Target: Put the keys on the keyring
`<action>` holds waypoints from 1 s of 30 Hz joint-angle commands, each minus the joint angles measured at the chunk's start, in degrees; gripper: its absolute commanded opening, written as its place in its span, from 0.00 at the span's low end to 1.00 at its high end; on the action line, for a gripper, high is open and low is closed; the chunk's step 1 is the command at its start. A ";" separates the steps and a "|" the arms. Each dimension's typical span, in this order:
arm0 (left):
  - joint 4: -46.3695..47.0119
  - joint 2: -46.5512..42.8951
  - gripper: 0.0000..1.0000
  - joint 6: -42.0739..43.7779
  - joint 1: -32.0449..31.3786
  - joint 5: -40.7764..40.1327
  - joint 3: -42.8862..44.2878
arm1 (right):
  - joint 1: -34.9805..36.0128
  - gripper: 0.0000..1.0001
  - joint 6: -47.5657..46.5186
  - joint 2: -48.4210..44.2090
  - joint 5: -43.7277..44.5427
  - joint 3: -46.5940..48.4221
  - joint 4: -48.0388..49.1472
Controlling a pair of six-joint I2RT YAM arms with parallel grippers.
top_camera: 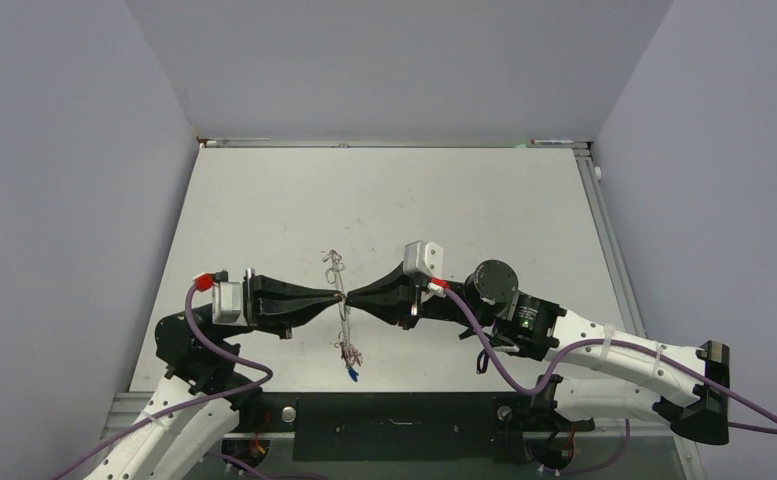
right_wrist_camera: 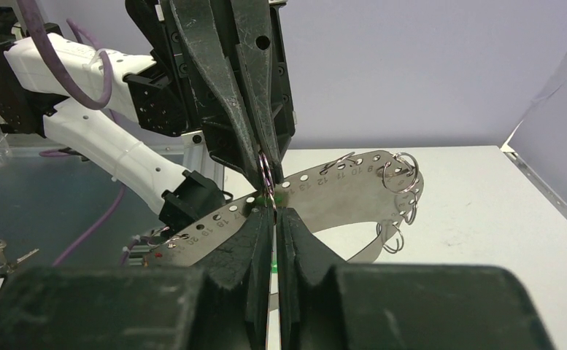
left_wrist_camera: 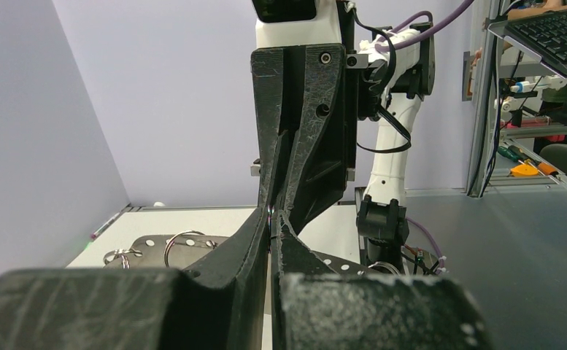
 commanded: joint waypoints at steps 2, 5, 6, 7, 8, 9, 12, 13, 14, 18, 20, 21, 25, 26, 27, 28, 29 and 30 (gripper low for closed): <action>3.61 -0.37 0.00 -0.54 0.40 -1.16 0.29 | -0.18 0.05 -0.26 -0.55 -1.00 0.61 2.52; 3.69 -0.68 0.00 -0.54 0.40 -1.40 0.25 | -0.12 0.05 -0.20 -1.05 -0.81 -0.13 2.59; 3.71 -0.77 0.00 -0.50 0.40 -1.52 0.21 | -0.24 0.05 0.00 -1.24 -0.57 -0.55 2.73; 3.71 -0.90 0.00 -0.58 0.40 -1.62 0.28 | -0.26 0.05 0.31 -1.40 -0.42 -1.11 3.16; 3.78 -0.88 0.00 -0.69 0.40 -1.73 0.36 | -0.26 0.05 0.56 -1.46 -0.40 -1.64 3.56; 3.89 -0.92 0.00 -0.90 0.40 -1.78 0.38 | -0.20 0.05 1.00 -1.33 -0.52 -2.11 4.36; 5.15 -0.90 0.00 -1.52 0.40 -1.91 0.22 | -0.25 0.05 1.64 -0.60 -0.84 -2.88 5.72; 5.30 -1.01 0.00 -1.58 0.48 -2.07 0.21 | -0.24 0.05 1.76 -0.48 -0.79 -3.22 6.12; 5.28 -1.06 0.00 -1.59 0.53 -2.33 0.20 | -0.20 0.05 1.85 -0.47 -0.64 -3.49 6.39; 6.09 -1.33 0.00 -2.14 1.06 -3.16 -0.03 | -0.26 0.05 2.53 -0.56 -0.31 -4.60 7.95; 7.95 -1.13 0.00 -3.26 1.42 -3.17 -0.37 | -0.21 0.05 3.07 -0.03 -0.66 -4.64 8.58; 8.38 -0.99 0.00 -3.75 1.57 -3.04 -0.48 | -0.21 0.05 3.30 0.45 -0.97 -4.49 8.77; 10.17 -0.71 0.00 -5.00 1.98 -3.06 -0.76 | -0.19 0.08 4.07 3.52 -3.06 -3.11 9.68; 10.44 -0.70 0.00 -5.24 2.06 -3.05 -0.84 | -0.25 0.09 4.23 3.95 -3.35 -2.87 10.22; 10.61 -0.70 0.00 -5.40 2.15 -3.05 -0.97 | -0.25 0.10 4.28 4.46 -3.62 -2.61 10.51; 10.69 -0.80 0.00 -5.44 2.12 -3.03 -1.02 | -0.16 0.10 4.28 4.72 -3.87 -2.32 10.76; 10.69 -0.92 0.00 -5.45 2.16 -3.02 -1.03 | -0.21 0.10 4.29 4.99 -4.04 -2.08 10.87; 10.69 -0.88 0.00 -5.46 2.23 -2.99 -1.05 | -0.19 0.10 4.24 5.18 -4.01 -1.94 10.92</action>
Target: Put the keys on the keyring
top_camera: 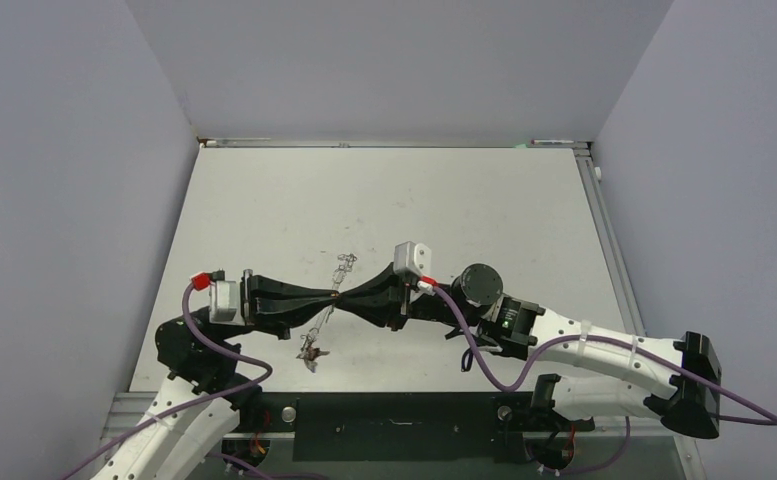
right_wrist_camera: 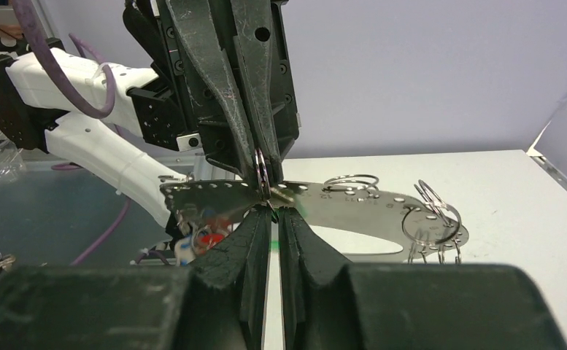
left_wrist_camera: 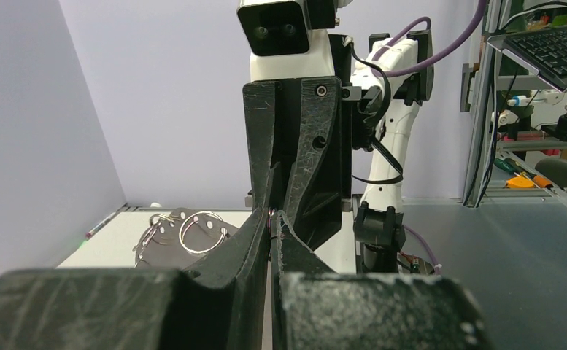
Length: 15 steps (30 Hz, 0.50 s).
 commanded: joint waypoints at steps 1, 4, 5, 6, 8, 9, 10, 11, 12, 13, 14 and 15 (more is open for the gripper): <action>6.62 -0.47 0.00 -1.15 0.56 -3.01 0.87 | -0.12 0.10 0.80 1.82 -2.90 2.03 1.10; 6.61 -0.62 0.00 -1.11 0.65 -2.99 0.85 | -0.08 0.11 0.59 1.85 -2.72 2.29 0.58; 6.55 -0.68 0.00 -1.09 0.73 -3.02 0.85 | -0.07 0.12 0.47 1.63 -2.69 2.33 0.28; 6.52 -0.74 0.00 -1.12 0.81 -2.99 0.85 | -0.08 0.14 0.31 1.43 -2.54 2.37 -0.04; 6.38 -0.96 0.00 -0.86 0.83 -3.05 0.77 | -0.11 0.24 -0.19 0.84 -2.24 2.38 -1.18; 6.17 -1.05 0.00 -0.78 0.91 -3.03 0.77 | -0.11 0.29 -0.54 0.42 -2.06 2.44 -1.90; 5.97 -1.17 0.00 -0.72 0.92 -2.99 0.77 | -0.09 0.33 -1.03 -0.04 -1.80 2.53 -2.74; 5.86 -1.23 0.00 -0.62 0.92 -2.99 0.77 | -0.08 0.36 -1.57 -0.58 -1.65 2.63 -3.56; 5.73 -1.36 0.00 -0.50 0.92 -2.97 0.69 | -0.12 0.38 -2.11 -1.14 -1.49 2.64 -4.18; 5.72 -1.36 0.00 -0.52 0.92 -3.03 0.68 | -0.09 0.38 -2.72 -1.66 -1.47 2.64 -4.61; 5.66 -1.35 0.00 -0.52 0.92 -3.00 0.68 | -0.14 0.39 -3.41 -2.23 -1.54 2.58 -4.97; 5.63 -1.29 0.00 -0.52 0.92 -3.05 0.68 | -0.08 0.39 -4.04 -2.84 -1.90 2.56 -5.02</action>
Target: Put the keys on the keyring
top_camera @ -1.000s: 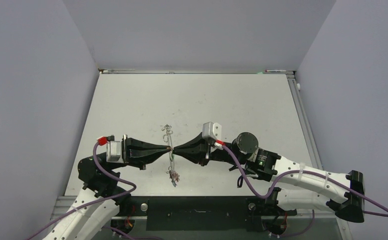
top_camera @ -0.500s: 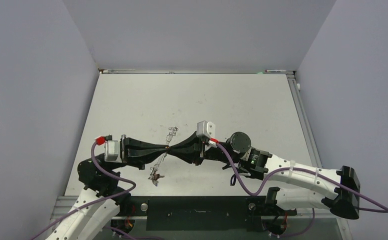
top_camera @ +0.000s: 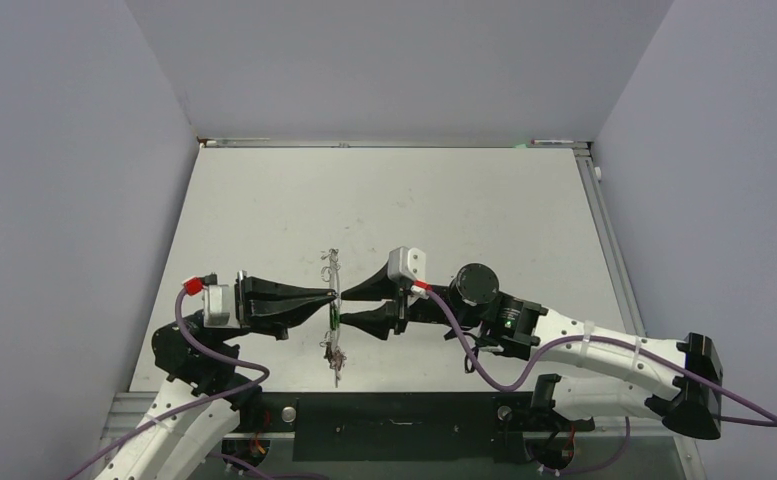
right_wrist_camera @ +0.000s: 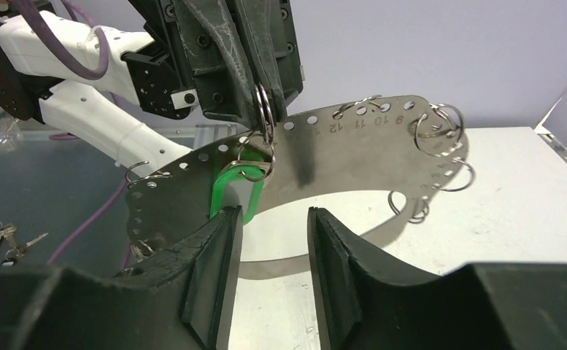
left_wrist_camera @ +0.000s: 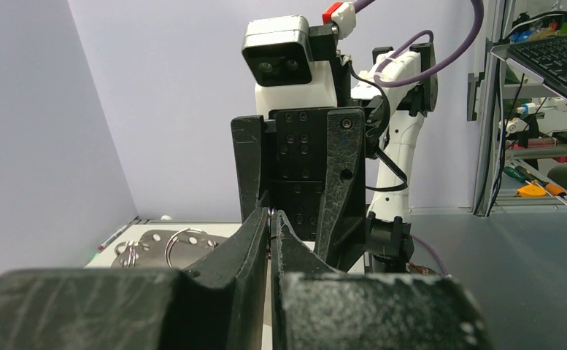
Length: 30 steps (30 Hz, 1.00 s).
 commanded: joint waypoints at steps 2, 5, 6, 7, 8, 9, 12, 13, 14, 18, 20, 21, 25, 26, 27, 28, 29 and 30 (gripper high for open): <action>3.64 -0.52 0.00 -0.15 0.37 -1.81 1.09 | -0.11 0.39 -3.90 -4.32 -2.06 1.79 -0.50; 3.64 -0.55 0.00 -0.16 0.37 -1.81 1.09 | -0.03 0.39 -4.98 -4.96 -3.79 1.62 1.05; 3.60 -0.48 0.00 -0.16 0.37 -1.82 1.05 | -0.03 0.39 -5.50 -4.97 -4.33 1.68 1.56; 3.66 -0.49 0.00 -0.14 0.37 -1.81 1.09 | 0.00 0.39 -5.76 -4.93 -4.63 1.82 1.91; 3.62 -0.43 0.00 -0.24 0.45 -1.81 1.09 | -0.06 0.39 -5.95 -4.85 -4.63 1.86 2.37; 3.64 -0.37 0.00 -0.25 0.46 -1.86 1.09 | -0.03 0.39 -6.12 -4.76 -4.38 1.95 2.89; 3.61 -0.25 0.00 -0.22 0.46 -1.89 1.07 | -0.03 0.39 -6.33 -4.25 -2.57 2.01 4.79; 3.67 -0.17 0.00 -0.27 0.46 -1.88 1.03 | -0.07 0.39 -6.34 -3.93 -1.94 2.09 5.40; 3.67 -0.16 0.00 -0.26 0.43 -1.88 1.01 | -0.04 0.38 -6.29 -3.54 -1.26 2.24 5.93; 3.48 -0.16 0.00 -0.32 0.63 -1.85 1.00 | -0.12 0.36 -6.51 -1.54 -1.60 3.32 6.98; 3.48 -0.16 0.00 -0.33 0.71 -1.85 0.98 | -0.08 0.36 -6.51 -0.69 -1.95 4.07 7.00; 3.49 -0.16 0.00 -0.34 0.72 -1.81 1.00 | -0.11 0.35 -6.46 -0.28 -1.94 4.22 7.18; 3.57 -0.10 0.00 -0.38 0.90 -1.75 1.00 | -0.12 0.33 -6.34 0.63 -2.26 4.42 8.21; 3.58 -0.08 0.00 -0.42 0.98 -1.73 0.99 | -0.09 0.32 -6.32 0.76 -2.27 4.50 8.38; 3.59 -0.01 0.00 -0.43 0.99 -1.71 1.00 | -0.15 0.32 -6.38 0.94 -2.33 4.59 8.42; 3.59 -0.03 0.00 -0.45 1.06 -1.72 0.99 | -0.10 0.31 -6.42 1.04 -2.28 4.72 8.45; 3.51 0.03 0.00 -0.51 1.07 -1.72 0.93 | -0.13 0.31 -6.40 1.08 -2.32 4.77 8.49; 3.53 0.05 0.00 -0.52 1.14 -1.72 0.92 | -0.11 0.30 -6.50 1.15 -2.33 4.85 8.47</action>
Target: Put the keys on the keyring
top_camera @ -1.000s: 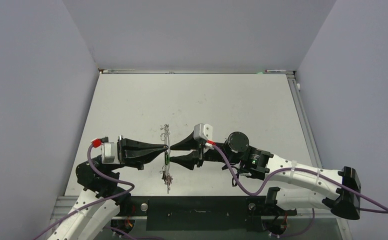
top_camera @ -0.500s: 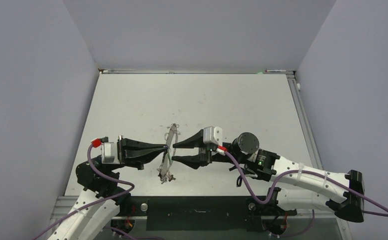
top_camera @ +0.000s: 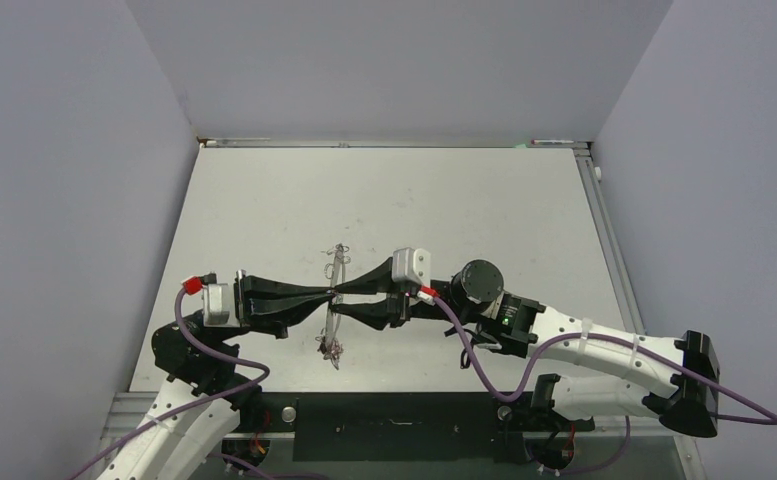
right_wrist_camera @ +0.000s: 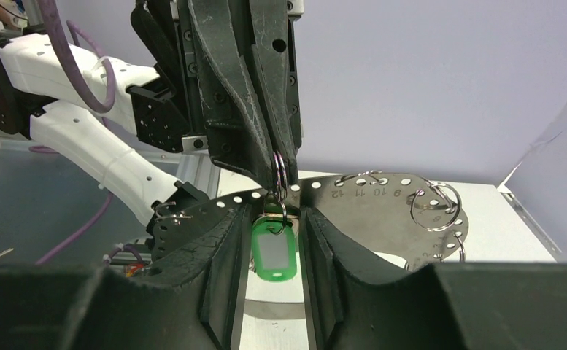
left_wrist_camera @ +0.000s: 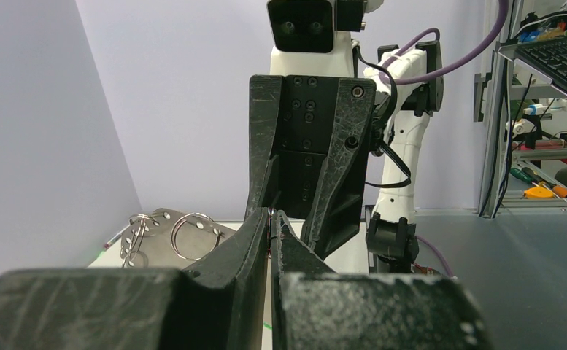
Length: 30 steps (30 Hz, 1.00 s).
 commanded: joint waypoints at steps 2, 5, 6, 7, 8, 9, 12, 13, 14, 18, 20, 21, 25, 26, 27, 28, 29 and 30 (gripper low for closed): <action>3.38 0.12 0.00 -0.50 0.64 -1.50 0.92 | -0.11 0.30 -0.74 0.31 -0.59 3.09 4.49; 3.45 0.18 0.00 -0.59 0.81 -1.60 0.97 | -0.08 0.30 -0.88 0.08 -0.53 3.09 4.67; 3.66 0.25 0.00 -0.73 0.85 -1.55 0.96 | -0.11 0.30 -0.91 0.00 -0.54 3.12 4.65; 3.86 0.33 0.00 -0.83 0.93 -1.55 0.92 | -0.08 0.29 -0.96 0.01 -0.56 3.17 4.73; 4.14 0.32 0.00 -1.08 1.01 -1.50 0.92 | -0.10 0.28 -0.98 0.16 -0.50 3.22 4.69; 4.31 0.42 0.00 -1.17 1.10 -1.51 0.92 | -0.08 0.27 -1.01 0.34 -0.54 3.33 4.71; 4.60 0.52 0.00 -1.44 1.21 -1.47 0.83 | -0.13 0.23 -1.11 0.90 -0.65 3.57 4.68; 4.70 0.49 0.00 -1.46 1.21 -1.47 0.83 | -0.08 0.20 -1.07 1.14 -0.74 3.68 4.65; 4.76 0.58 0.00 -1.58 1.21 -1.49 0.83 | -0.11 0.19 -1.11 1.33 -0.81 3.77 4.61; 5.12 0.81 0.00 -1.77 1.26 -1.37 0.83 | -0.15 0.18 -0.89 1.79 -0.99 3.97 4.93; 5.13 0.80 0.00 -1.80 1.27 -1.30 0.83 | -0.13 0.17 -0.88 1.95 -0.97 4.02 5.08; 5.20 0.80 0.00 -1.88 1.29 -1.32 0.83 | -0.08 0.15 -0.87 1.98 -0.95 4.06 5.09; 5.22 0.73 0.00 -1.93 1.30 -1.34 0.74 | -0.14 0.07 -0.96 2.20 -1.13 4.10 5.26; 5.22 0.69 0.00 -1.96 1.30 -1.39 0.74 | -0.11 0.06 -0.96 2.19 -1.12 4.10 5.32; 5.27 0.72 0.00 -1.92 1.30 -1.41 0.74 | -0.16 0.05 -0.94 2.16 -1.21 4.06 5.49; 5.23 0.74 0.00 -1.91 1.30 -1.41 0.74 | -0.08 0.05 -1.04 2.11 -1.45 3.94 5.68; 5.21 0.74 0.00 -1.93 1.30 -1.42 0.74 | -0.12 0.05 -1.15 2.06 -1.63 3.85 5.93; 5.15 0.63 0.00 -1.92 1.30 -1.49 0.74 | -0.13 0.05 -1.28 1.96 -1.82 3.73 6.17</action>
